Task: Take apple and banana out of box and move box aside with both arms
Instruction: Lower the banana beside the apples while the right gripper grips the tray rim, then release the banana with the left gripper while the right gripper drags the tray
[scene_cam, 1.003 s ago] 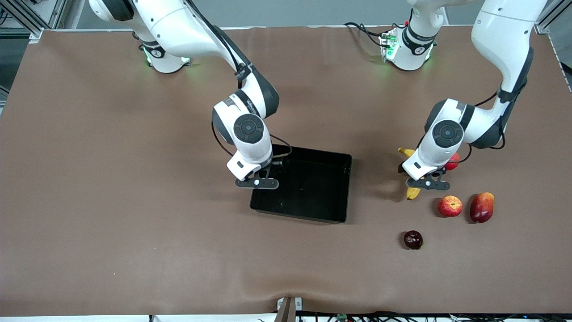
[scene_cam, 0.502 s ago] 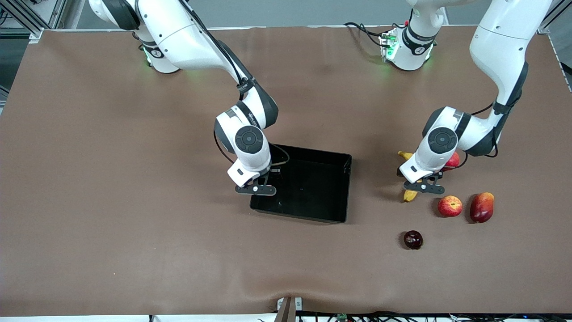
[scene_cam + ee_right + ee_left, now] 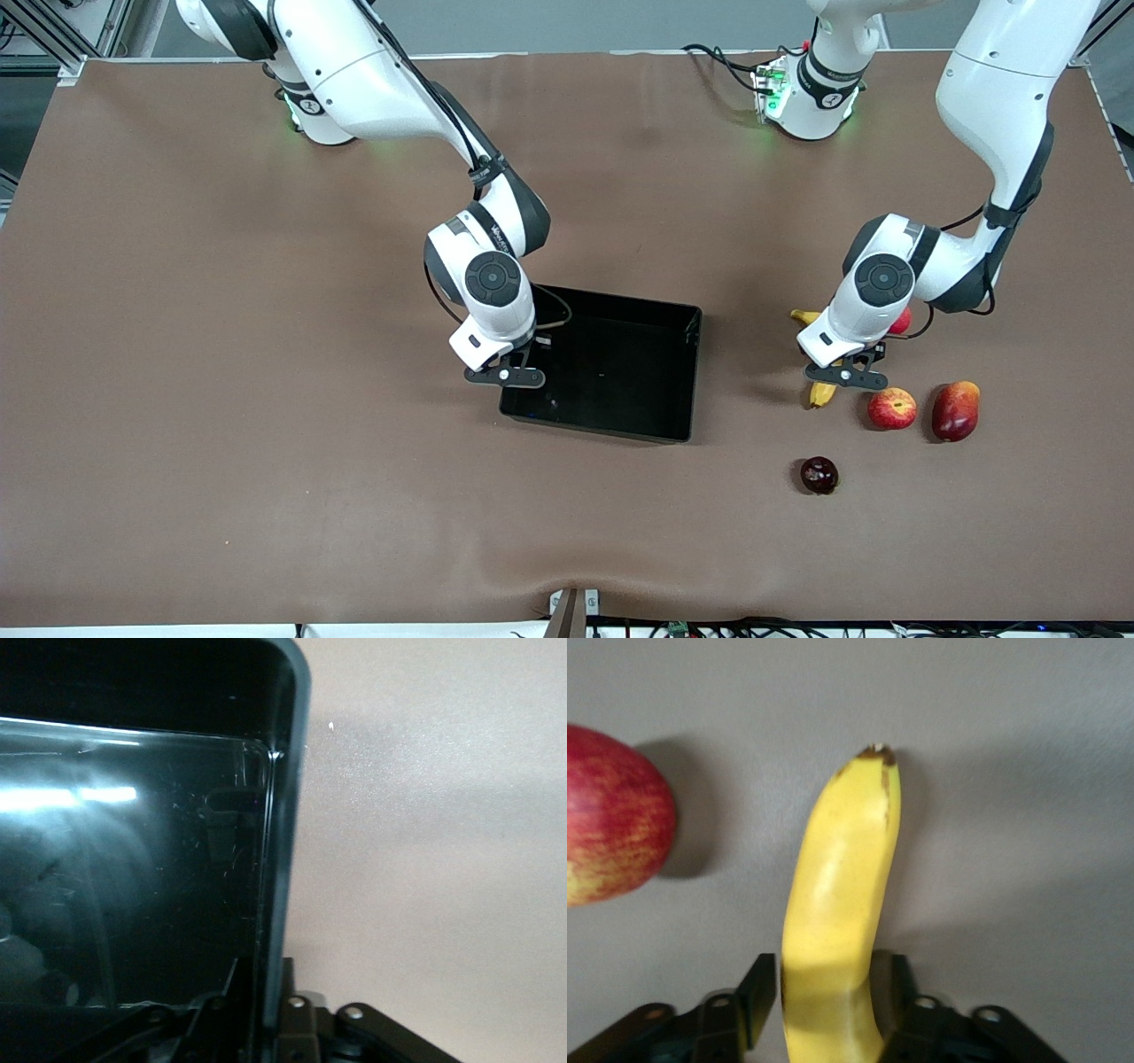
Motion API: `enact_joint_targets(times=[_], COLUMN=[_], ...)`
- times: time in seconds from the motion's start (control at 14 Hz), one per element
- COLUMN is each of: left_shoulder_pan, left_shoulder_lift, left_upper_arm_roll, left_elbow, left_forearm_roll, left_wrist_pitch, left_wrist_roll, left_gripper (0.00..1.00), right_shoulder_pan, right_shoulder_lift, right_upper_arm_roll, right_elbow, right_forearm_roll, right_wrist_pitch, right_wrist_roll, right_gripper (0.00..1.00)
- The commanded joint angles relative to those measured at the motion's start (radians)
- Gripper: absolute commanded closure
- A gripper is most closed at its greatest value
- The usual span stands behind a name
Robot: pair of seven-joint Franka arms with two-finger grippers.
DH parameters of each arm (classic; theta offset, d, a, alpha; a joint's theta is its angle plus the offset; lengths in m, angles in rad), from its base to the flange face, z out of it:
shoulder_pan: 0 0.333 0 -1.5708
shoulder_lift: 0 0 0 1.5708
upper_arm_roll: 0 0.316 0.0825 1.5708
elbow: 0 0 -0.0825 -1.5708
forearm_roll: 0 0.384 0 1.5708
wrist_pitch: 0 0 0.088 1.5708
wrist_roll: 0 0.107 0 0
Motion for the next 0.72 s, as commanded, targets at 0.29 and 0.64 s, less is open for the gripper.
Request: enact_joint_targets(times=[0.29, 0.64], left_shoulder_pan=[0.005, 0.004], left_shoulder_lift=[-0.134, -0.136], left_upper_arm_roll=[-0.147, -0.158], left_elbow=[0.245, 0.55], left_forearm_roll=[-0.105, -0.246], left_wrist_pitch=[-0.452, -0.805], left_wrist_roll=[-0.003, 0.008], left_gripper=[0.0, 0.0], right_shoulder_pan=[-0.016, -0.075], right_shoulder_lift=[-0.077, -0.2], right_upper_arm_roll=[-0.002, -0.001], right_elbow=[-0.004, -0.006], right_forearm_roll=[0.01, 0.008], right_wrist_pitch=[-0.01, -0.105], right_wrist_roll=[-0.001, -0.007], right_gripper=[1.0, 1.0])
